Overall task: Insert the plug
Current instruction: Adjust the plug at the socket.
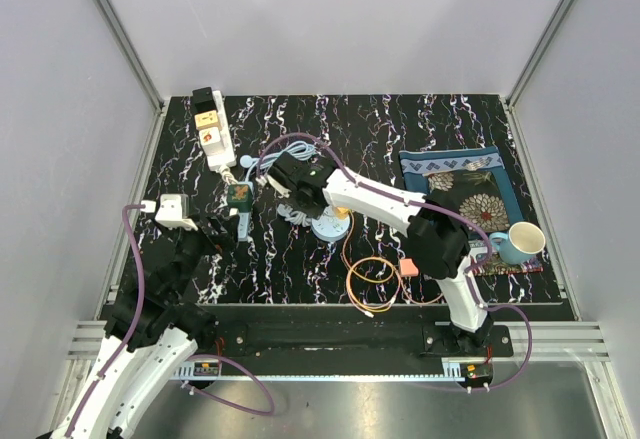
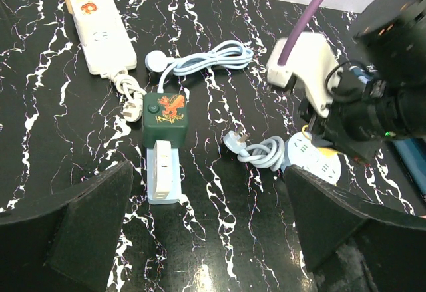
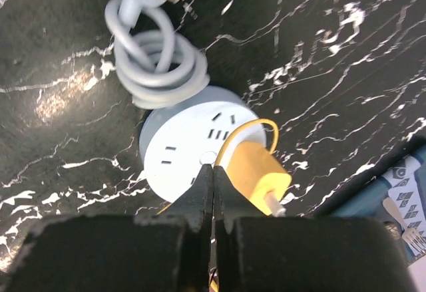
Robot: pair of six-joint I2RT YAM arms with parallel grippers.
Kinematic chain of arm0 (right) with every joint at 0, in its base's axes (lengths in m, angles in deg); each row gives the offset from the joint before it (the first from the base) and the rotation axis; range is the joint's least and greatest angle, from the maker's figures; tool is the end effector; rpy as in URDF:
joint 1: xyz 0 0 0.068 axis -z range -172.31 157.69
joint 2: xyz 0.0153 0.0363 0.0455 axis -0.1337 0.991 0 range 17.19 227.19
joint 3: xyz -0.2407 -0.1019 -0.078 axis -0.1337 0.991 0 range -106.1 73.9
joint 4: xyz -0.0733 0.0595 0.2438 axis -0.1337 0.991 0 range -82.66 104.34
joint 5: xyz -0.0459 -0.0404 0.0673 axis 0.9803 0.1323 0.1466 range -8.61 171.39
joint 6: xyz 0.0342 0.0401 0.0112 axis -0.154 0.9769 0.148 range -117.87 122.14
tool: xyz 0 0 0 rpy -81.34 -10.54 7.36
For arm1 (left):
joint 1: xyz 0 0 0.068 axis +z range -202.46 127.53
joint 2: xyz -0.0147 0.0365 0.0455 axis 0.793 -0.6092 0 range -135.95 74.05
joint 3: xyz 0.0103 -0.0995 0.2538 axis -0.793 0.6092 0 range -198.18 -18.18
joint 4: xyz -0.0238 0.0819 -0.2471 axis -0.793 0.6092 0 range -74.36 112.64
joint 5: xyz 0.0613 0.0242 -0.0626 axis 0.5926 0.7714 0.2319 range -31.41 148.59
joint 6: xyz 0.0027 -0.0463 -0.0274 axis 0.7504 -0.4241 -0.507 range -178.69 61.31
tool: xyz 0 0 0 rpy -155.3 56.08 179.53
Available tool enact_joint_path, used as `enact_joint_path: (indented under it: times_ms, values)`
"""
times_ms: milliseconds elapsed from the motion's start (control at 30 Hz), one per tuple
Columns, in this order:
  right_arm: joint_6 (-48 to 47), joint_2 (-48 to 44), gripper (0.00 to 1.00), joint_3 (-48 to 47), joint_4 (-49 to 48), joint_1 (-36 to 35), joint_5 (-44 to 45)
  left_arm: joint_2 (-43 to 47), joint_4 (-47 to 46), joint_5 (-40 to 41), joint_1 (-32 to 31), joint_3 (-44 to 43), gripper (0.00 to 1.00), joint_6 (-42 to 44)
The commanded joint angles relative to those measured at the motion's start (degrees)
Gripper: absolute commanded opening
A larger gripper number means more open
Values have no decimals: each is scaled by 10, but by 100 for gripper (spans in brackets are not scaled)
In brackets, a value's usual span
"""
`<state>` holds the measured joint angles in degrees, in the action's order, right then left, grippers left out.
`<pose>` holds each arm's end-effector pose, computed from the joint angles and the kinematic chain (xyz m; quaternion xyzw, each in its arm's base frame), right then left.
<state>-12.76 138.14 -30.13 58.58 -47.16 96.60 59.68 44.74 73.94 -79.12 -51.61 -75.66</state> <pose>0.2656 0.3608 0.2254 -0.5358 0.8129 -0.0580 0.2208 0.0782 -0.0287 0.2968 -0.0214 0.7639 -0.1415 0.6292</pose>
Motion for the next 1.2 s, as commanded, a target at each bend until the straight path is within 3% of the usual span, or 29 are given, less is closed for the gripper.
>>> enact_joint_path:
  times_ms: [0, 167, 333, 567, 733, 900, 1000, 1167]
  values:
    - [26, -57, 0, -39, -21, 24, 48, -13, -12, -14, -1, -27, 99, -4]
    - [91, -110, 0, 10, -63, 70, 103, -33, -15, -28, -1, -32, 99, -9]
    - [185, -179, 0, 117, -105, 116, 113, -52, -22, -59, -1, -26, 99, -13]
    - [272, -230, 0, 263, -156, 156, 52, -130, -50, -151, -2, -22, 99, -23]
    - [275, -281, 15, 296, -164, 157, 19, -182, -71, -201, -2, -24, 99, -27]
    - [276, -324, 38, 341, -183, 178, -60, -203, -91, -212, -2, -21, 99, -39]
    - [272, -329, 43, 377, -218, 186, -112, -200, -95, -212, -3, -20, 99, -40]
    - [285, -300, 43, 421, -305, 205, -164, -181, -81, -205, -3, -18, 99, -42]
